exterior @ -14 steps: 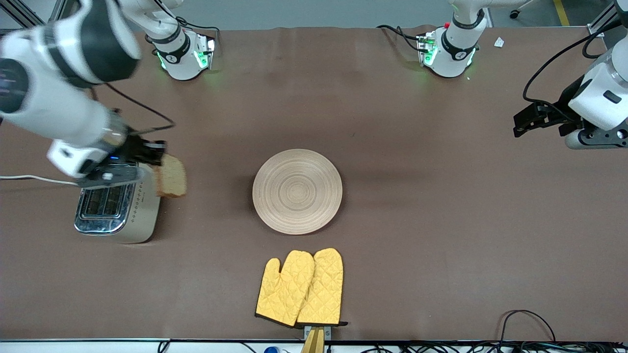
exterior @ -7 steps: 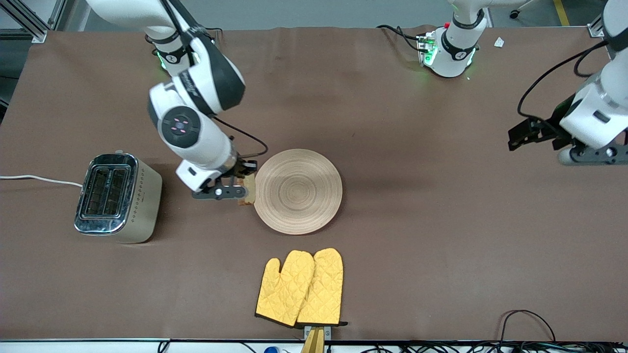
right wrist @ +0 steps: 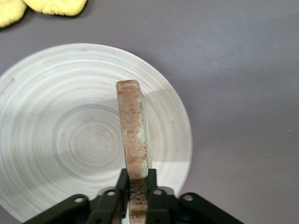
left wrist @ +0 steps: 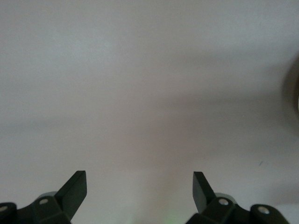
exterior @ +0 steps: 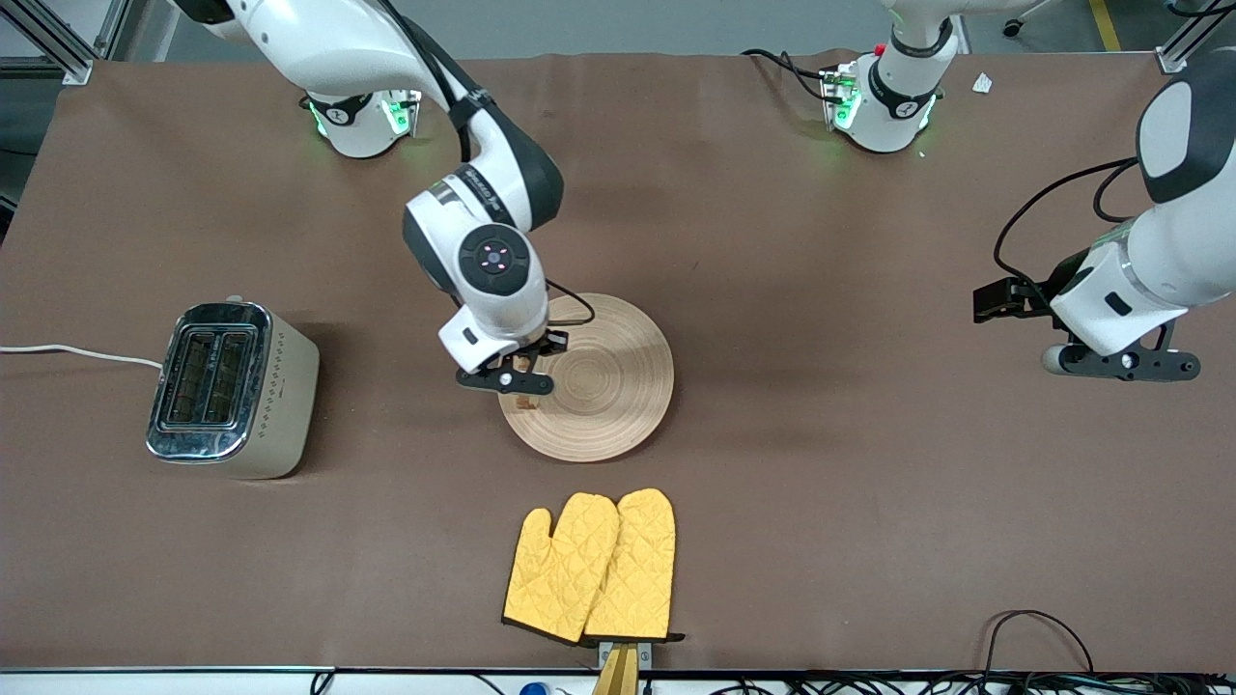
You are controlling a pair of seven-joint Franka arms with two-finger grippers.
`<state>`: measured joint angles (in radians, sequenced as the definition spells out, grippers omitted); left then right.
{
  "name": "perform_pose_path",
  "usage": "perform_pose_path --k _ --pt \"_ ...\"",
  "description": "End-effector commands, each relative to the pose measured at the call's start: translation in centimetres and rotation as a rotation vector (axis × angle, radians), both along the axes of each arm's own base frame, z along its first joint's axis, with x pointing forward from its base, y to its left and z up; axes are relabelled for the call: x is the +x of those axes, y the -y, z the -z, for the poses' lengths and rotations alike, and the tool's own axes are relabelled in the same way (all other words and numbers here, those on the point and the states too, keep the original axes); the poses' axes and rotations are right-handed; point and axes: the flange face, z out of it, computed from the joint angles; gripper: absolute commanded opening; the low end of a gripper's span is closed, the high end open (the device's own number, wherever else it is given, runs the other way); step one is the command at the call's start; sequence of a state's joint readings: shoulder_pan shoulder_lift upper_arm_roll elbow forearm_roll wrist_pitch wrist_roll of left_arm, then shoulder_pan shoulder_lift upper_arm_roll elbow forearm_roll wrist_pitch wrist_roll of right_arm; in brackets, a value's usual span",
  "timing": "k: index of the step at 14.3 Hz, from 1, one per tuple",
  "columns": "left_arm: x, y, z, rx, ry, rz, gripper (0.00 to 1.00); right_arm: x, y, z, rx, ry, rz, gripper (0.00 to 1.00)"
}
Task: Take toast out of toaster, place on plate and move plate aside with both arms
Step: 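Lower the toast onto the wooden plate and open the right gripper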
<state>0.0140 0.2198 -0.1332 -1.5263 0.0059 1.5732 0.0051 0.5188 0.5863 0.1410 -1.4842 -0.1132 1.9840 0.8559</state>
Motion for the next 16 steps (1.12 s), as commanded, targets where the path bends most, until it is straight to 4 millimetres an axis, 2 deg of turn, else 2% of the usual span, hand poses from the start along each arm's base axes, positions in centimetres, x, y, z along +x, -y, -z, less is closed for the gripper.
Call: perform_pose_path --k 1,4,6,7,9,11,12,14,16 --pt "0.7 0.0 2.6 -0.022 -0.036 0.024 1.0 1.4 0.3 0.1 0.001 0.041 0.079 1.0" --pt "1.3 0.7 5.6 -0.025 -0.083 0.034 1.0 3.8 2.6 -3.3 0.042 0.068 0.131 1.0" --pt "1.7 0.7 7.2 -0.038 -0.11 0.031 1.0 4.9 5.1 -6.8 0.06 0.097 0.162 1.0" --pt "1.9 0.8 8.3 -0.079 -0.131 0.014 1.0 5.9 6.9 -8.0 0.07 0.11 0.175 1.0" --pt "2.9 -0.8 11.1 -0.177 -0.158 -0.055 1.0 7.4 11.4 -11.0 0.077 0.125 0.178 1.0" --pt "4.0 -0.3 14.1 -0.266 -0.164 -0.074 1.0 8.3 15.3 -13.4 0.098 0.13 0.185 1.0" --pt "4.5 0.2 15.8 -0.3 -0.161 -0.069 1.0 8.8 17.9 -14.6 0.126 0.125 0.202 1.0" --pt "4.9 2.2 18.7 -0.393 -0.173 -0.051 1.0 8.9 21.6 -16.1 0.114 0.103 0.118 1.0" --pt "5.1 5.2 22.1 -0.516 -0.197 -0.047 0.97 8.7 25.8 -17.8 0.097 0.096 0.076 1.0"
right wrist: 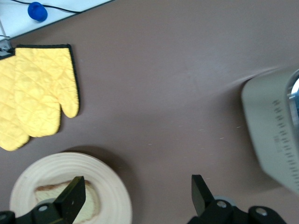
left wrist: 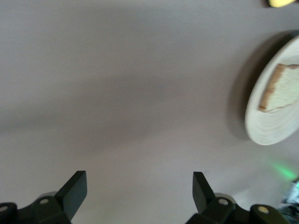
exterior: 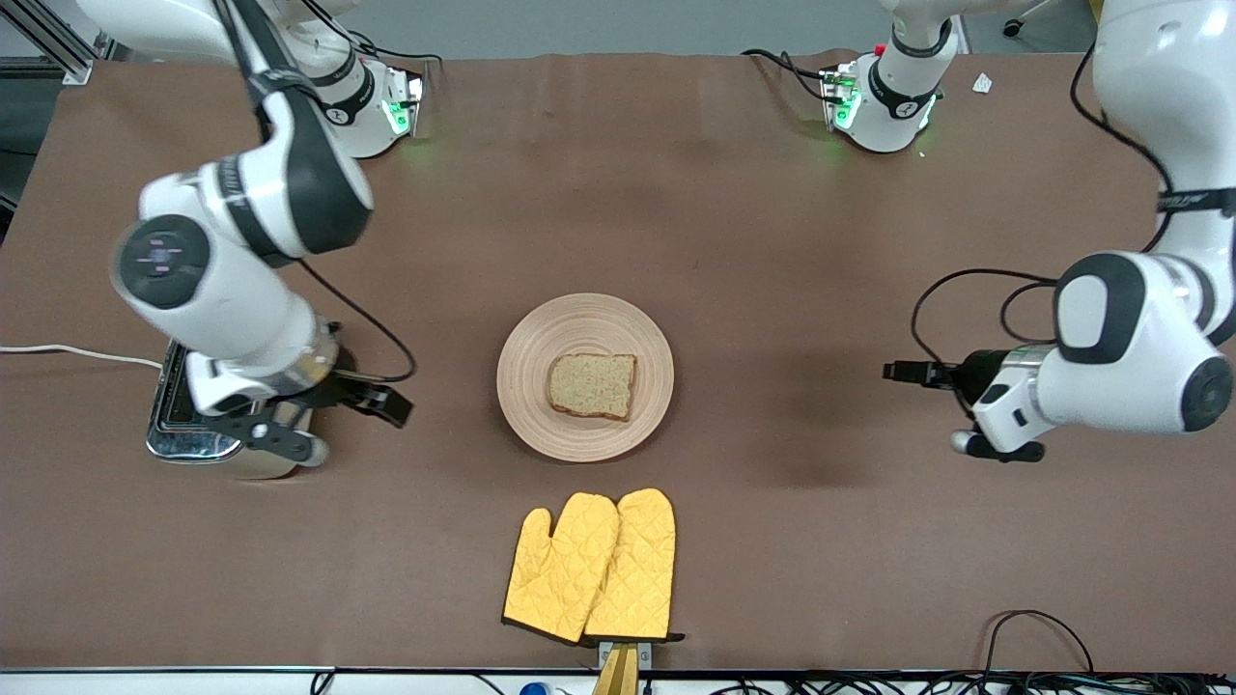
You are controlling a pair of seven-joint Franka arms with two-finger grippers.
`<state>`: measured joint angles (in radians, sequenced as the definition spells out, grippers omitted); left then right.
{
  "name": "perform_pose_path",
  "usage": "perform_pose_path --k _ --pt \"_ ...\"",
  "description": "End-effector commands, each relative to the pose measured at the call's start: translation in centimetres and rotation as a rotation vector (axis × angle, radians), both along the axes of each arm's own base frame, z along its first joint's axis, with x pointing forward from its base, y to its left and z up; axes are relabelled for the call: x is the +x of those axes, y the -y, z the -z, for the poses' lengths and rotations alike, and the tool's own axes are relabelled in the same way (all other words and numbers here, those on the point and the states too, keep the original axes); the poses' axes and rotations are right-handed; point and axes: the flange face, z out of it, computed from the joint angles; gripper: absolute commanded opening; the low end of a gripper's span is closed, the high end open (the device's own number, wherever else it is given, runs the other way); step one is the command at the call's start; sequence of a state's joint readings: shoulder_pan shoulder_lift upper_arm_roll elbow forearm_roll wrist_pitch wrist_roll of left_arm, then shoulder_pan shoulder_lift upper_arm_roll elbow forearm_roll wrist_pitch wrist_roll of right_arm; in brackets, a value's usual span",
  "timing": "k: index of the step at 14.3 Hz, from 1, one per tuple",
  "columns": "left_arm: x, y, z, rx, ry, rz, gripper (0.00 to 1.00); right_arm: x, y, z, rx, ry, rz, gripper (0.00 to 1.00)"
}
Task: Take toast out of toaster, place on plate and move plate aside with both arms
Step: 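Withdraw the right gripper while the left gripper reaches the plate rim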
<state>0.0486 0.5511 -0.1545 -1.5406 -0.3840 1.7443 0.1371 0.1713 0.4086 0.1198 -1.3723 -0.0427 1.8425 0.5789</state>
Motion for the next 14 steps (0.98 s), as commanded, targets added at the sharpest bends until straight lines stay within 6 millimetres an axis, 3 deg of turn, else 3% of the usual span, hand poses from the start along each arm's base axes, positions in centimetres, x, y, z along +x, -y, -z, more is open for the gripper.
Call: perform_pose_path --k 1,4,7,10,14 --pt "0.3 4.4 4.5 -0.146 -0.006 0.021 0.89 -1.5 4.8 -2.6 -0.006 -0.015 -0.086 1.0" --pt "-0.4 9.6 9.1 -0.259 0.016 0.109 0.64 -3.8 10.9 -4.8 -0.026 -0.024 -0.137 1.0" --pt "-1.3 14.2 11.9 -0.375 0.066 0.143 0.55 -6.5 16.4 -7.0 -0.04 -0.012 -0.173 1.0" --pt "-2.4 17.1 14.6 -0.471 0.065 0.134 0.47 -9.4 18.4 -9.5 -0.055 0.003 -0.183 1.0" --pt "-3.6 20.8 16.3 -0.573 0.06 0.052 0.4 -13.3 19.7 -12.0 -0.07 0.026 -0.183 1.0"
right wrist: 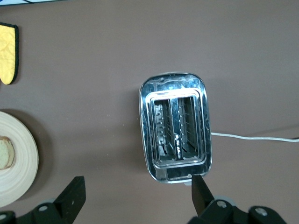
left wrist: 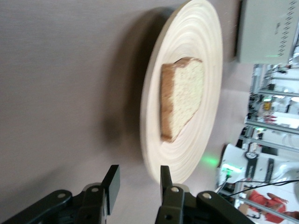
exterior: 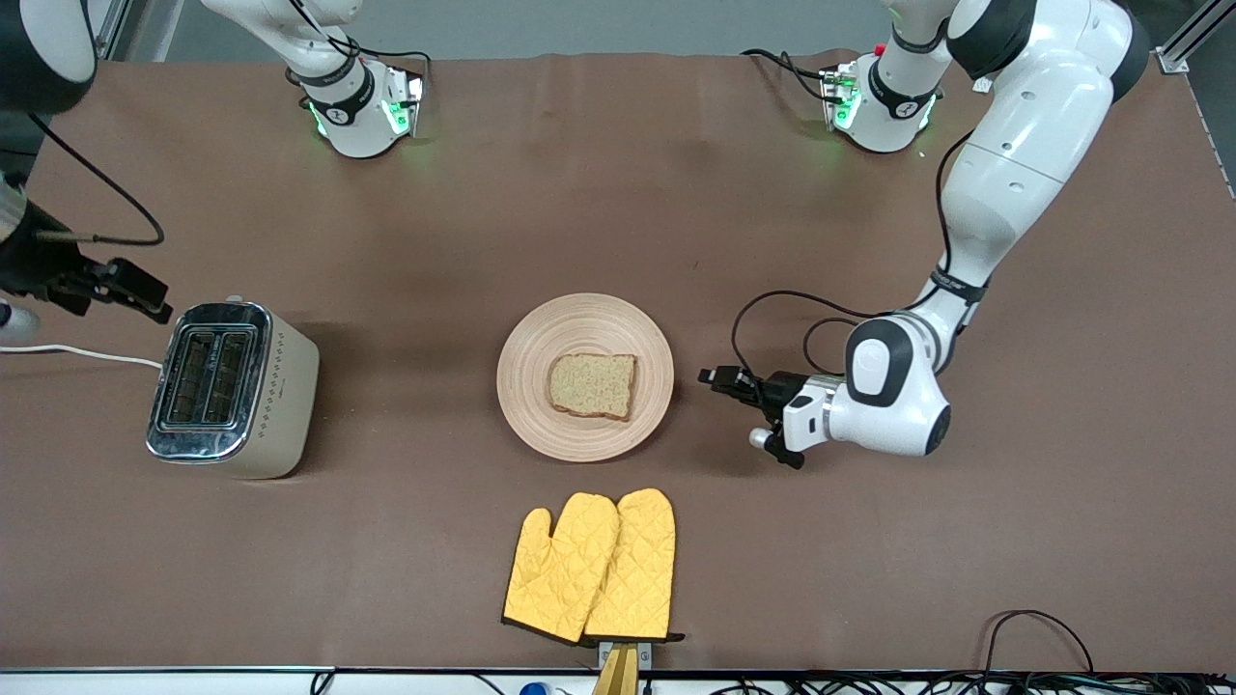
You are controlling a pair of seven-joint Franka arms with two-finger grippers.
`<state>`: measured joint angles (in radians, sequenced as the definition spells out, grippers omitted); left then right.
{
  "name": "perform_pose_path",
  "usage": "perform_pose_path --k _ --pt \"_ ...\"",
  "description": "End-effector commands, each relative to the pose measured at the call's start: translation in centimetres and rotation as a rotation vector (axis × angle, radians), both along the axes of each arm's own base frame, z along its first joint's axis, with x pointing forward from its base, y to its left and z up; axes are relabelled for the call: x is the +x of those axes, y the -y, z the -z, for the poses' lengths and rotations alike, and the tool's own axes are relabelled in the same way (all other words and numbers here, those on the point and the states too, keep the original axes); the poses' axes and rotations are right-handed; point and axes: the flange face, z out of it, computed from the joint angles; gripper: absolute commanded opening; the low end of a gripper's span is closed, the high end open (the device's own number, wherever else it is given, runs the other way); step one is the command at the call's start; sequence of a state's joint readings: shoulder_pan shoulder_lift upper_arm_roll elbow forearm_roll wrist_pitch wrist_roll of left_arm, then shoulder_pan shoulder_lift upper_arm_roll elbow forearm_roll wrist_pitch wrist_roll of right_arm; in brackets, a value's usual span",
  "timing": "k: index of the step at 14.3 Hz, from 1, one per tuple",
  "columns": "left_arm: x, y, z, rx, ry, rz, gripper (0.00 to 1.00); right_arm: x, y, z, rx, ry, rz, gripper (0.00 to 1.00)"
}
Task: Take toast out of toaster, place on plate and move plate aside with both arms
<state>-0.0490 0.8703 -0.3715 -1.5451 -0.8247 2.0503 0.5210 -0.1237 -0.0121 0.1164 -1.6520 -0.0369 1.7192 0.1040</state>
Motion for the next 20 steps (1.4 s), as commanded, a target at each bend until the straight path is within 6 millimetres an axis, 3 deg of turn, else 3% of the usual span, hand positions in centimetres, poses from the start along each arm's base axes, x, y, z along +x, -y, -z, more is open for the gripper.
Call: perform_pose_path --k 1,5,6,11,13,16,20 --pt "-0.4 2.1 1.1 -0.032 0.002 -0.052 0.4 -4.4 1.6 -1.1 0.04 0.014 0.015 1.0" --pt "-1.2 3.4 2.8 -0.028 -0.014 -0.072 0.4 -5.2 2.6 -2.1 0.084 0.003 0.005 1.0" --pt "-1.4 3.6 3.3 -0.027 -0.022 -0.07 0.4 -5.2 2.6 -3.2 0.084 0.011 0.003 1.0" --pt "-2.0 3.8 4.6 -0.025 -0.041 -0.068 0.09 -5.0 1.6 -6.4 0.078 0.04 -0.026 1.0" --pt "-1.9 3.8 4.6 -0.026 -0.04 -0.069 0.01 -4.9 1.8 -6.4 0.076 0.04 -0.021 1.0" --pt "-1.6 3.8 3.7 -0.027 -0.033 -0.065 0.0 -5.3 1.7 -6.3 0.078 0.011 -0.02 1.0" --pt "0.5 2.0 -2.4 -0.05 -0.028 -0.09 0.0 -5.4 1.6 -6.2 0.079 0.002 -0.025 1.0"
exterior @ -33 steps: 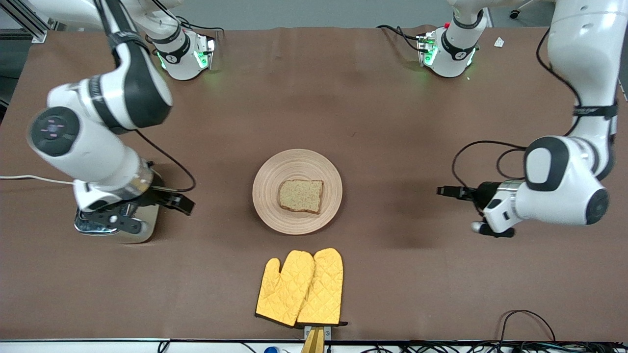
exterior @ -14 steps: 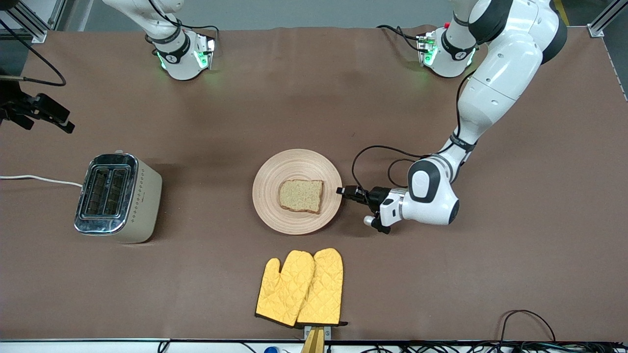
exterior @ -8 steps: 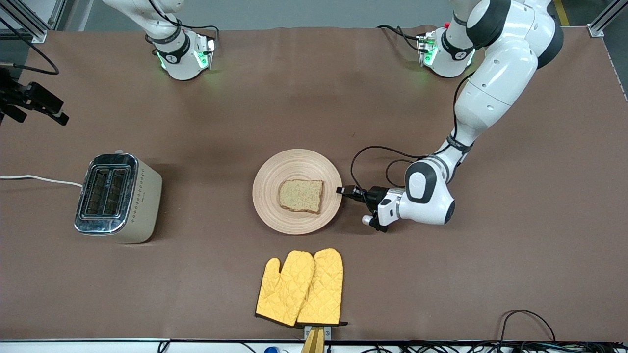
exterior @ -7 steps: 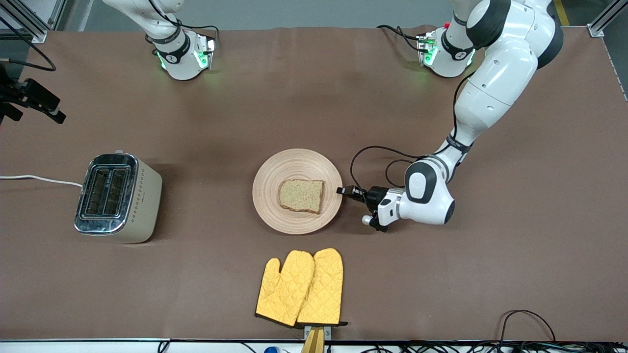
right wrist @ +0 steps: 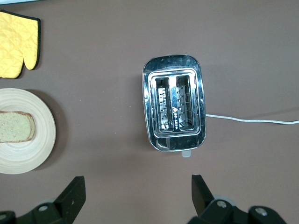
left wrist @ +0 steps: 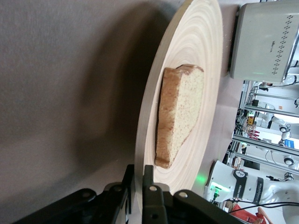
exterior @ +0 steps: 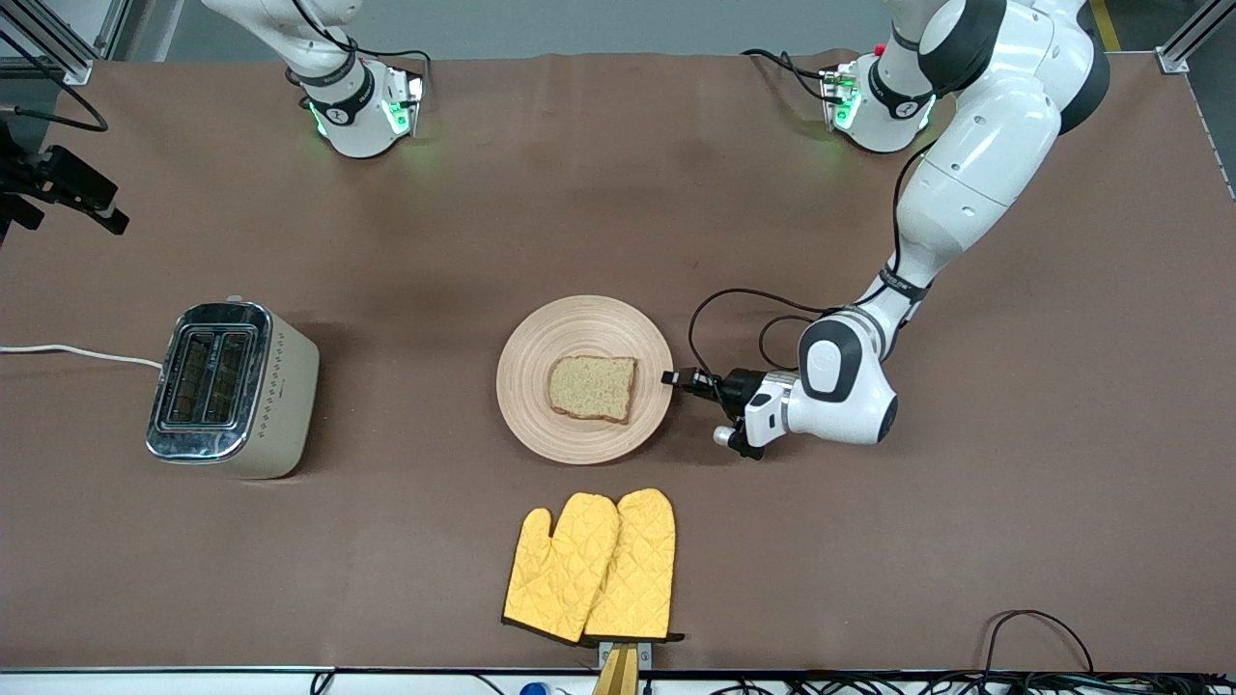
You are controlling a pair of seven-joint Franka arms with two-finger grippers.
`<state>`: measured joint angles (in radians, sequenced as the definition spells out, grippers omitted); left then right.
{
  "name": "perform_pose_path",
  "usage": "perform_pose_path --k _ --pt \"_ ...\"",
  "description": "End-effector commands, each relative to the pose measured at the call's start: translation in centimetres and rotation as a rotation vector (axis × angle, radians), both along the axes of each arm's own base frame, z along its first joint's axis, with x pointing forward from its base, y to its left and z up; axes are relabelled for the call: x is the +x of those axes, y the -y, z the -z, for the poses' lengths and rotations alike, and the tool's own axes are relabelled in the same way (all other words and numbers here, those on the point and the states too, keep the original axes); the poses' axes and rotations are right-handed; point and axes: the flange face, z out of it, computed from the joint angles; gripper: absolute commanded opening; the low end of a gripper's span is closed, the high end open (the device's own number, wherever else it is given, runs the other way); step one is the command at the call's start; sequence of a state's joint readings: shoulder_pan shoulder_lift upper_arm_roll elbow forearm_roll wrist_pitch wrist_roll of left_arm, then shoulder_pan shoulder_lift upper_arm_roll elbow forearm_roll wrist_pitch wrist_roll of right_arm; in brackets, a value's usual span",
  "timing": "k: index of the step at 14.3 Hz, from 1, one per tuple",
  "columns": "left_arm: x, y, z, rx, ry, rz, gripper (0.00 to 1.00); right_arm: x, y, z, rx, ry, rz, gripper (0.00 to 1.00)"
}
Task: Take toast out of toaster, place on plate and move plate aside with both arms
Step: 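Slide the plate with the left gripper away from the toaster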
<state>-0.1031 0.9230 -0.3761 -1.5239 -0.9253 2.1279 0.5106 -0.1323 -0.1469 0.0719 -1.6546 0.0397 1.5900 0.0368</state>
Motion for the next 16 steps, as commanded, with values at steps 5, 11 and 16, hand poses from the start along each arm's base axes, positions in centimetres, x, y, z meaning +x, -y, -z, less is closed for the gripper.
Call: perform_pose_path --k 5,11,16 --pt "4.3 -7.8 -14.4 -0.047 0.009 -0.043 0.0 0.0 -0.1 -0.3 0.018 -0.006 -0.012 1.0" --pt "6.3 -22.9 -15.2 0.052 0.01 -0.075 0.0 0.0 -0.1 -0.4 0.018 -0.004 -0.012 1.0" --pt "6.1 -33.7 -13.0 0.101 0.014 -0.135 0.0 -0.2 -0.2 -0.2 0.019 -0.018 -0.012 1.0"
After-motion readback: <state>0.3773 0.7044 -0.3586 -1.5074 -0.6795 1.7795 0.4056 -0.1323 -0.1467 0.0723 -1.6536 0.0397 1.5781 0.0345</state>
